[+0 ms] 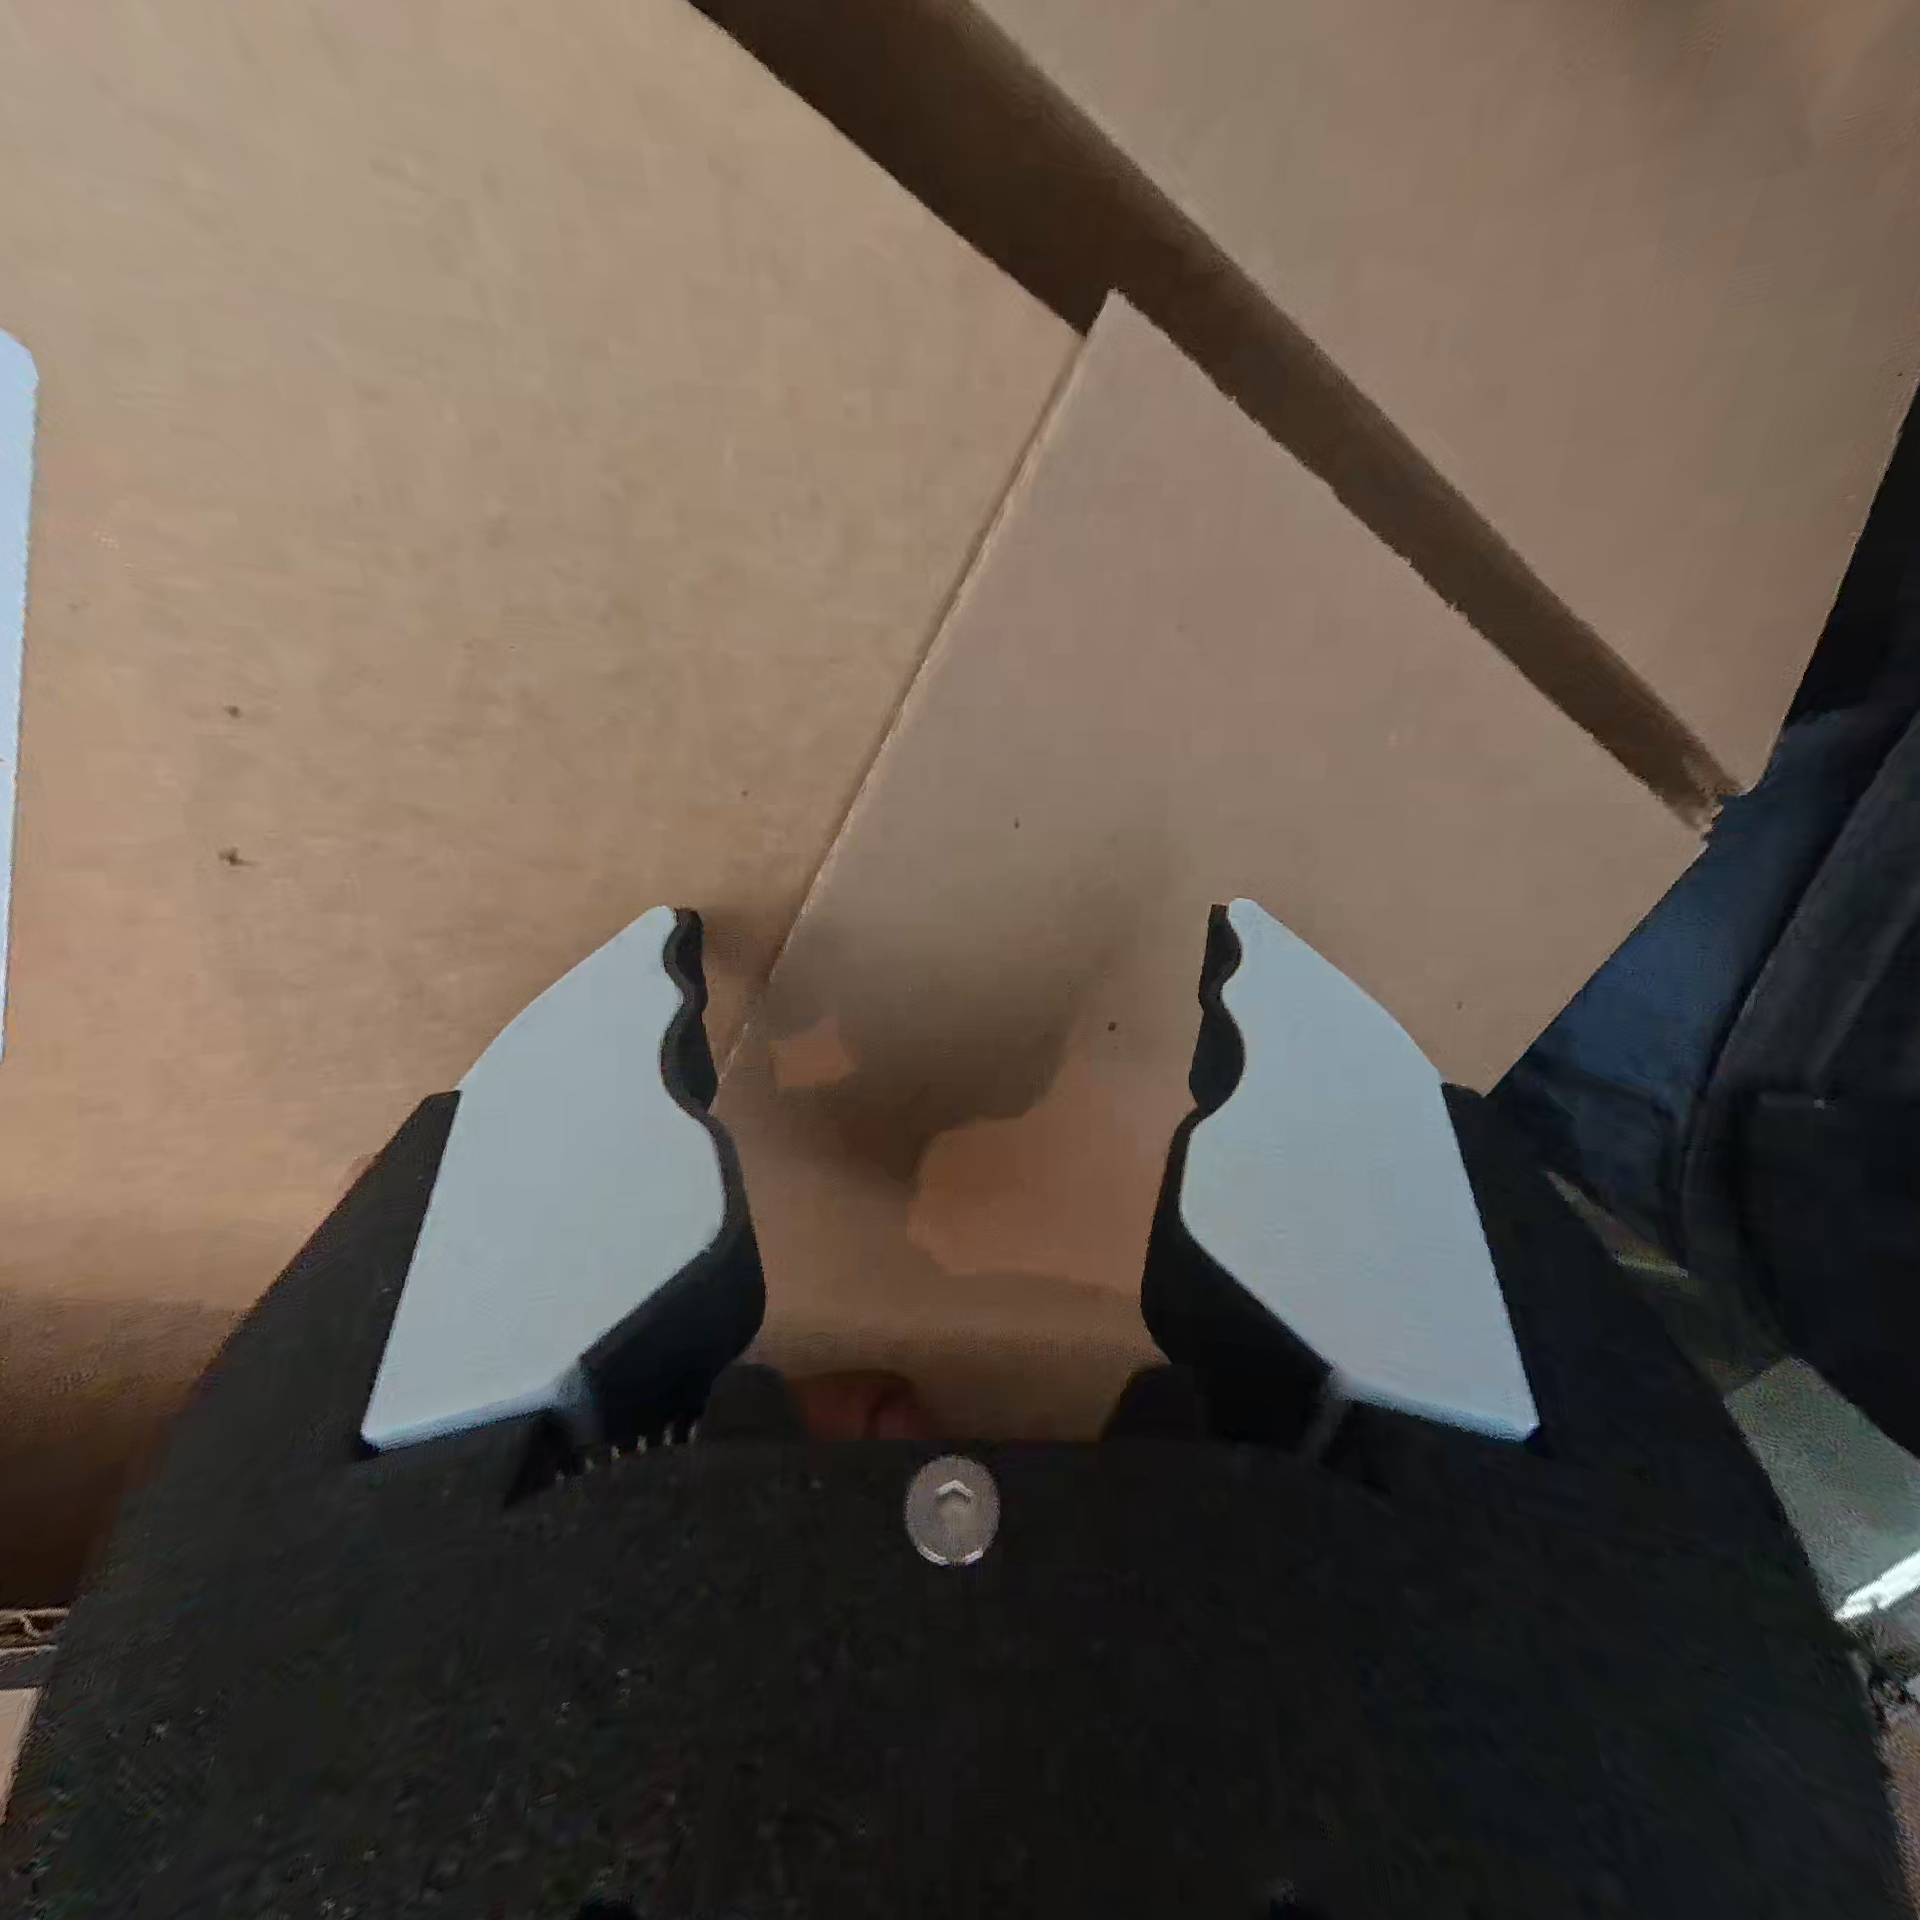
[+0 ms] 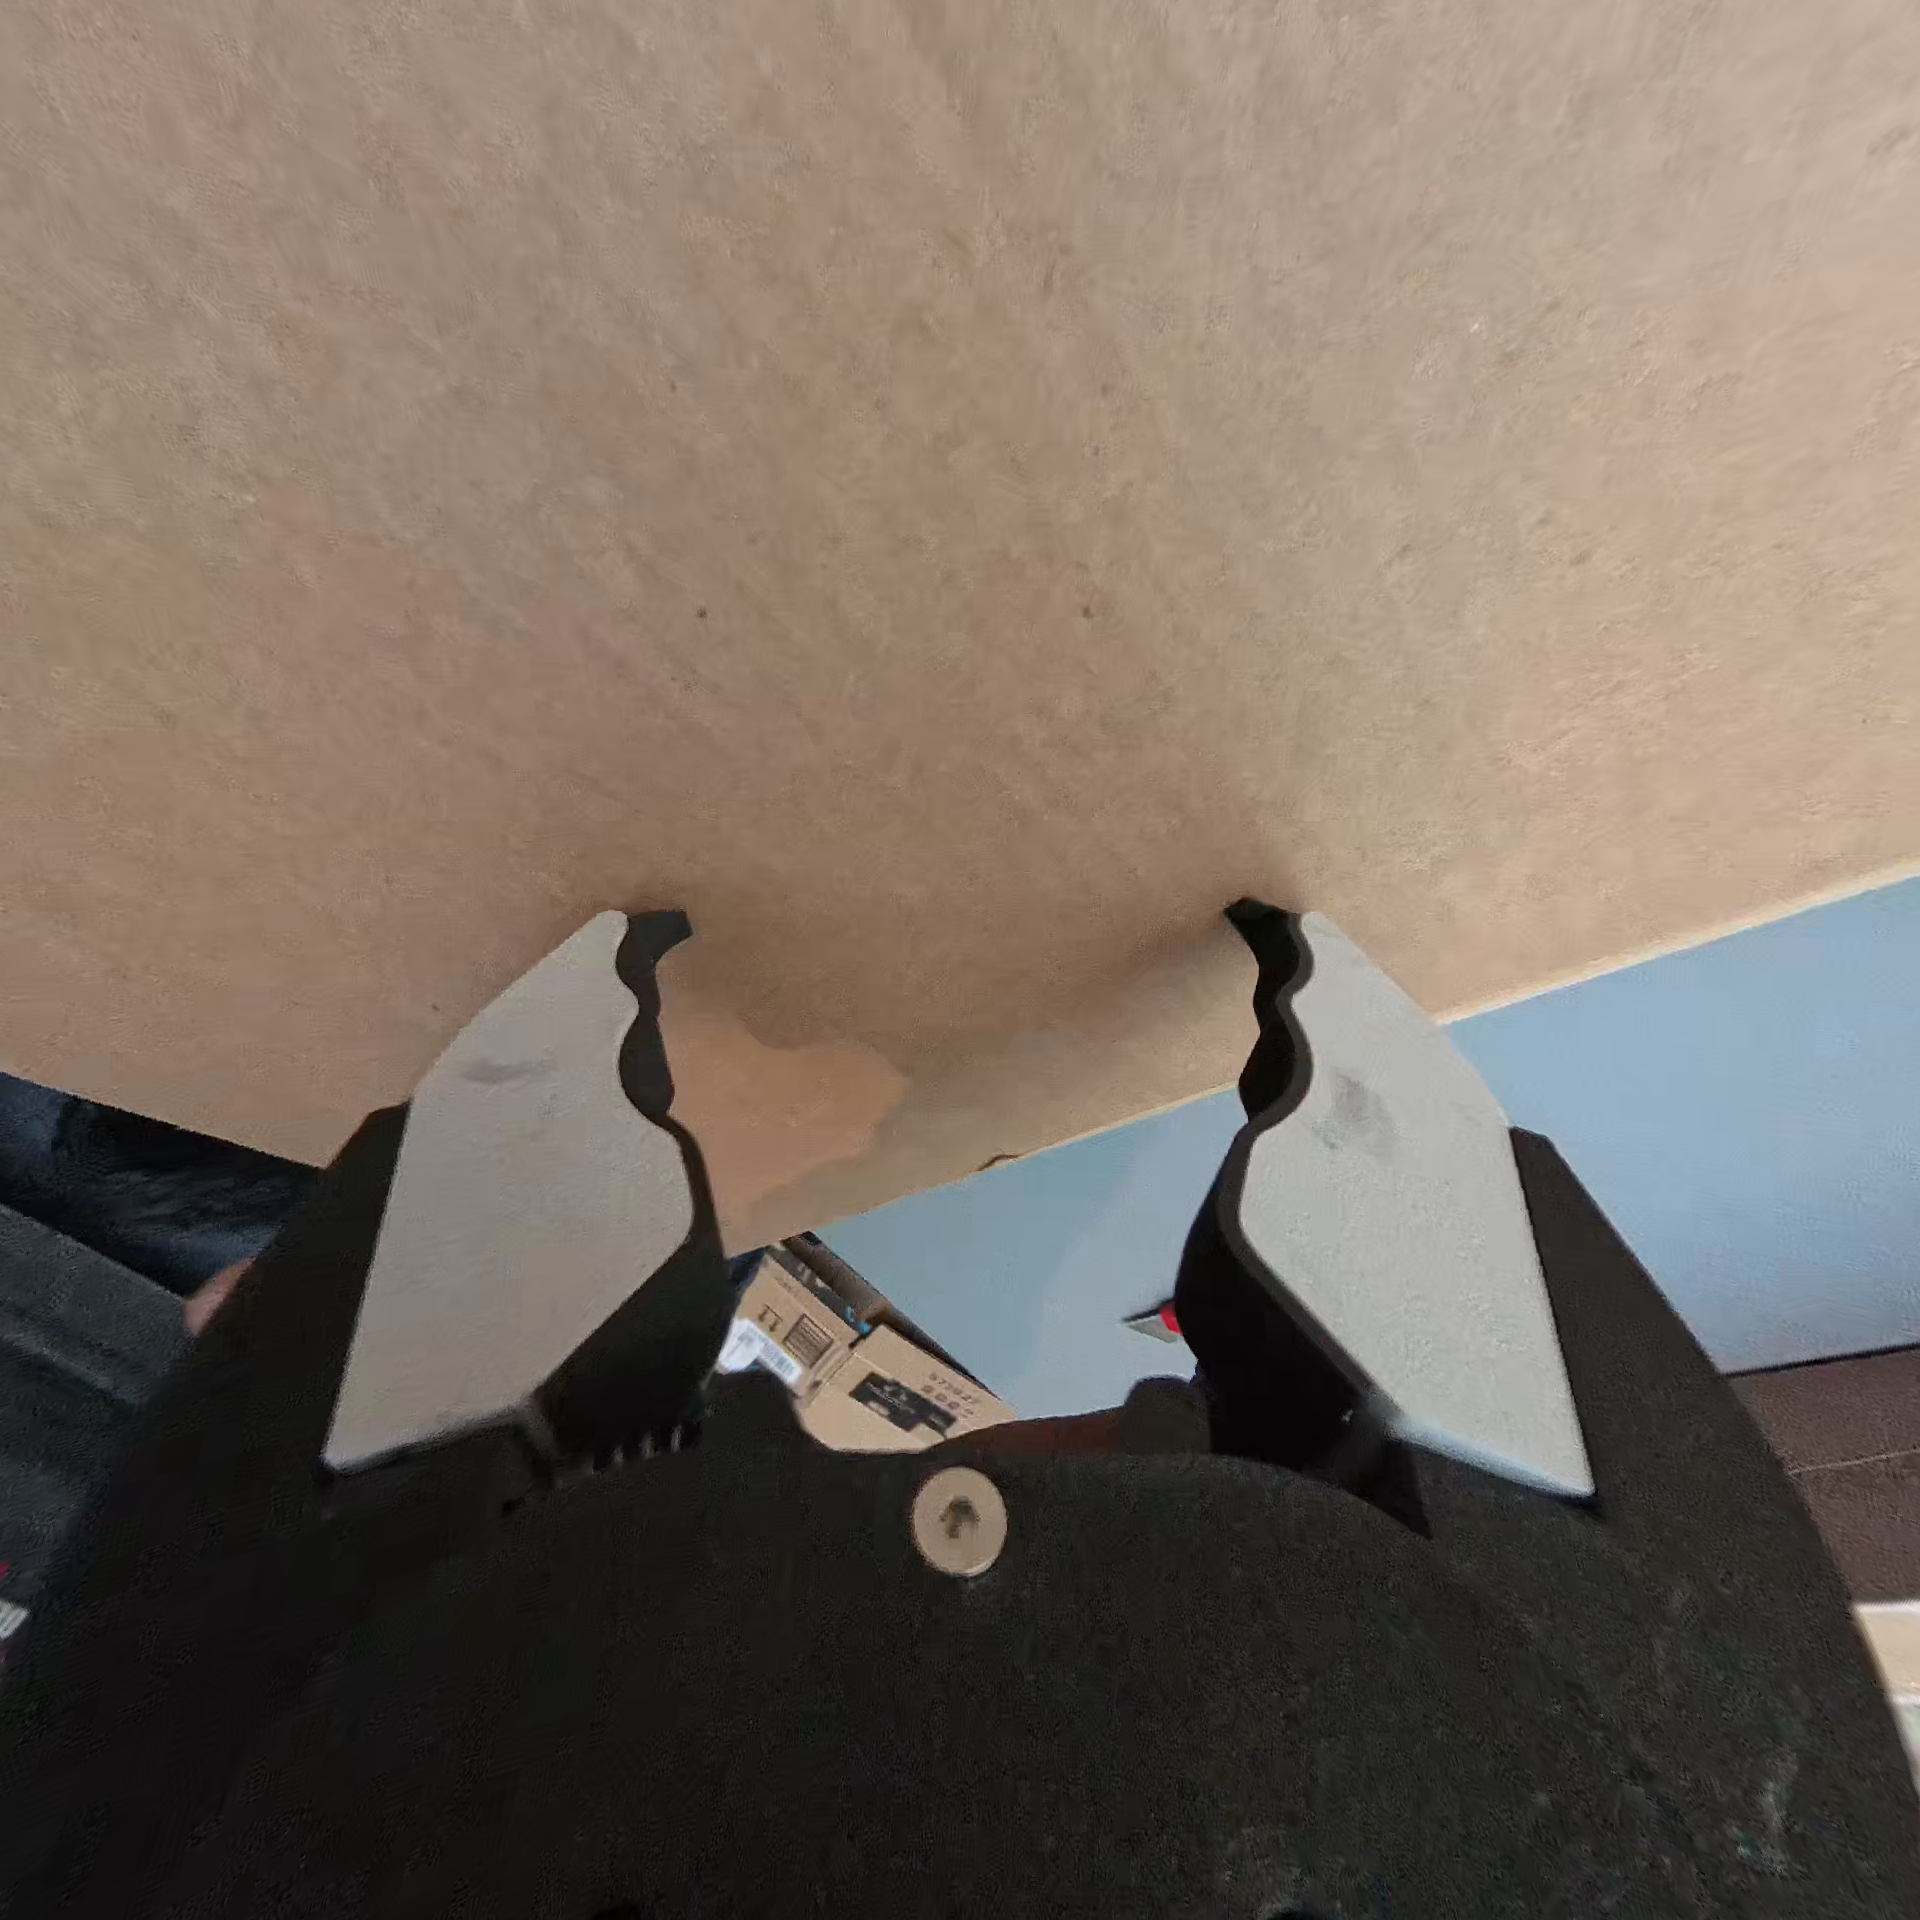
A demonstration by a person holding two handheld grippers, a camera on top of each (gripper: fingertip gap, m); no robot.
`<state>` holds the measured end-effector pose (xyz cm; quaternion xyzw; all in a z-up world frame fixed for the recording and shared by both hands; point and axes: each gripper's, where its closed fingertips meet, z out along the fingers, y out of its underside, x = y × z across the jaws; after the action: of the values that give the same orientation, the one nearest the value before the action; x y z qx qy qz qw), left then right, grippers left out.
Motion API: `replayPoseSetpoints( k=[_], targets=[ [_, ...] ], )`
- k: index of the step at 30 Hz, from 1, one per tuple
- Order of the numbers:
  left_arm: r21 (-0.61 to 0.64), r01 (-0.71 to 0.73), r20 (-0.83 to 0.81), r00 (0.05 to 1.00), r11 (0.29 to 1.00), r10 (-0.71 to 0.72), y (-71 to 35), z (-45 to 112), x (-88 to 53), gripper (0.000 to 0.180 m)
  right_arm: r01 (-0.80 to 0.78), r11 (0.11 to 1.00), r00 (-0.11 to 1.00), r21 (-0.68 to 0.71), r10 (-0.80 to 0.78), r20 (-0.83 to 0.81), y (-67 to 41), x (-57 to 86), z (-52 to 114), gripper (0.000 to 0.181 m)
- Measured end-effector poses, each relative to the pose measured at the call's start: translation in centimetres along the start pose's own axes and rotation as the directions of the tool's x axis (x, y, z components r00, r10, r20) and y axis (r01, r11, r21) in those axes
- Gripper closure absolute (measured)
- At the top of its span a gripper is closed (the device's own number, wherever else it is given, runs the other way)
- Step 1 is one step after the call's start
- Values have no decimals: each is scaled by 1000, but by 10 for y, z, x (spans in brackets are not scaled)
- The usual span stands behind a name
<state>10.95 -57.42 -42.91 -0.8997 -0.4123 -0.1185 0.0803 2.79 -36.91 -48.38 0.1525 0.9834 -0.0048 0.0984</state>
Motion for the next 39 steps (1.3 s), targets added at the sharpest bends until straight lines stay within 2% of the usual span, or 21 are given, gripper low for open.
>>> replayPoseSetpoints(
  k=[2,4,7,9,12,15,16,17,18,19,22,25,26,28,31,36,39],
  targets=[
    [-71,-114,19,993,991,115,5,2,-5,95,-13,1000,1000,10,13,6,0,1,-1,73],
    [-124,-161,-77,985,979,152,13,1,6,105,-6,1000,1000,8,6,-5,1,1,-3,72],
    [-153,-134,-196,975,979,103,13,-11,14,104,-3,1000,1000,2,3,-22,1,-1,-3,70],
    [-188,-124,-282,957,974,68,12,-31,18,112,-5,1000,1000,4,5,-23,1,-1,-3,70],
    [-227,-132,-403,915,965,30,16,-60,32,106,-5,1000,1000,-3,5,-23,2,-2,-4,71],
    [-242,-156,-456,889,958,30,24,-80,49,104,-4,1000,1000,-20,4,-5,4,-7,-3,74],
    [-237,-166,-466,884,957,38,26,-85,55,109,-3,1000,1000,-28,3,3,6,-10,-2,78],
    [-234,-180,-475,878,955,49,29,-92,59,128,2,999,1000,-39,-2,4,8,-13,0,79],
    [-227,-216,-558,828,949,55,35,-105,73,164,11,999,1000,-44,-11,4,10,-15,3,74],
    [-232,-203,-586,810,951,30,41,-111,86,158,16,999,1000,-45,-16,1,10,-17,4,72],
    [-294,-213,-516,856,932,33,79,-106,106,131,18,999,1000,-49,-18,-2,10,-18,5,71],
    [-422,-185,-420,907,888,-10,135,-99,118,125,10,999,1000,-42,-10,4,10,-18,2,73],
    [-416,-142,-403,914,898,-42,141,-101,124,125,9,999,1000,-41,-9,5,10,-18,0,73],
    [-286,-14,-403,909,958,-106,133,-111,138,125,-1,999,1000,-33,2,7,11,-19,-6,71],
    [-183,136,-421,884,974,-203,139,-124,159,128,1,1000,1000,17,-1,-1,8,-23,-21,70],
    [-142,209,-383,890,968,-249,160,-119,198,123,70,985,996,156,-79,46,-13,-60,-57,80],
    [-114,245,-329,905,963,-269,167,-114,211,119,152,953,961,260,-204,186,-36,-119,-79,81]
  ],
)
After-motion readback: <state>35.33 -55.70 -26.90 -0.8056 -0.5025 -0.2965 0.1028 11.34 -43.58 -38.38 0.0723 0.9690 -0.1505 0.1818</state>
